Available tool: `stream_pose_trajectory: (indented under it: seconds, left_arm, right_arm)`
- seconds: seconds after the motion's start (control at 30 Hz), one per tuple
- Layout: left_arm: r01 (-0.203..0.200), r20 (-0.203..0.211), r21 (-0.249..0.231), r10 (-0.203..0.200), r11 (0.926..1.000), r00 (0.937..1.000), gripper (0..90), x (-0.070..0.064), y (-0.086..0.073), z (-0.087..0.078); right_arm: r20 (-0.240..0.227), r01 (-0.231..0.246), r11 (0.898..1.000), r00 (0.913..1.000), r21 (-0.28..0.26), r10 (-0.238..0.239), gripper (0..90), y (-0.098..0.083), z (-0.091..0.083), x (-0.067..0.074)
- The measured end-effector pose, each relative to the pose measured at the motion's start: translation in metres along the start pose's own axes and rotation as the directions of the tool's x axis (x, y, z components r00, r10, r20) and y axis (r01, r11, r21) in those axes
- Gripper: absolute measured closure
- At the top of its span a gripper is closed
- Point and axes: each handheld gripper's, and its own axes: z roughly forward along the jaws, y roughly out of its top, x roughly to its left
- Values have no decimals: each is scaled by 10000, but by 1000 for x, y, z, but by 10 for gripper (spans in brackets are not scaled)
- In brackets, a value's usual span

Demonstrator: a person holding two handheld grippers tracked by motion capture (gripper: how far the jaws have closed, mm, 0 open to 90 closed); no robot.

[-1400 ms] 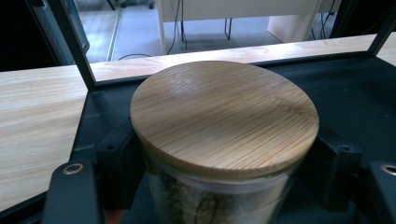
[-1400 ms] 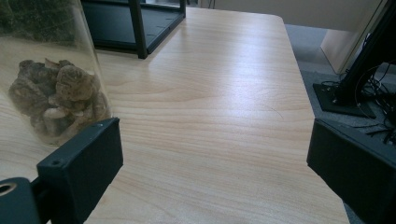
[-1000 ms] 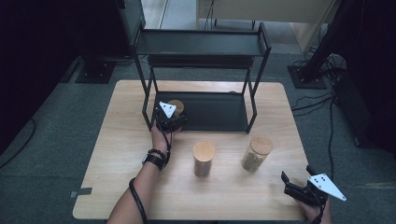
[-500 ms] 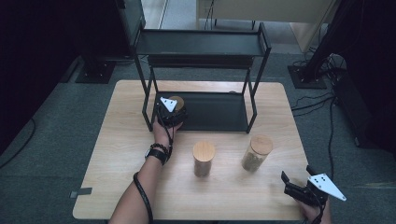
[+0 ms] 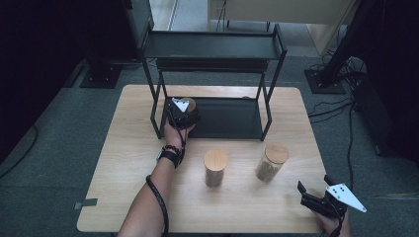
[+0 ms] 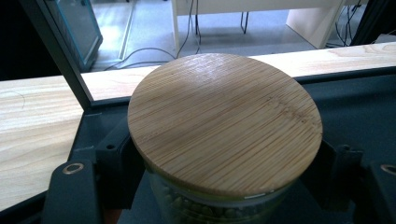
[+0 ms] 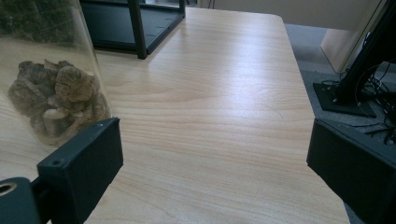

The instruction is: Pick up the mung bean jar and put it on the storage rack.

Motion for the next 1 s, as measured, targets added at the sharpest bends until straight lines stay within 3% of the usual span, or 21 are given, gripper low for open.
stream_pose_trajectory:
  seconds: [0.1,0.17,0.27,0.37,0.4,0.63,1.0]
  left_arm:
    - [148,-72,167,-146,9998,9999,248,-1,1,0]
    - [356,131,355,-361,9987,9993,202,-1,0,0]
    - [322,312,293,-331,9991,9990,100,-1,-2,-4]
    - [391,406,168,-398,9991,9984,83,0,-3,-10]
    - [457,535,153,-464,9988,9975,0,1,-4,-12]
    - [408,631,-5,-407,9992,9972,0,2,-7,-24]
    - [287,597,-179,-276,9994,9978,0,6,-28,-42]
  right_arm:
    - [-15,-24,10000,10000,-3,24,36,0,0,0]
    - [-33,-21,10000,10000,-10,21,36,0,0,-1]
    - [-59,-6,10000,10000,-27,6,36,0,0,-1]
    - [-73,2,10000,10000,-26,-3,36,0,0,-1]
    - [-76,15,10000,10000,-20,-15,36,0,0,-1]
    - [-74,39,10000,10000,-2,-39,36,0,0,0]
    - [-48,90,10000,9999,3,-90,36,0,0,1]
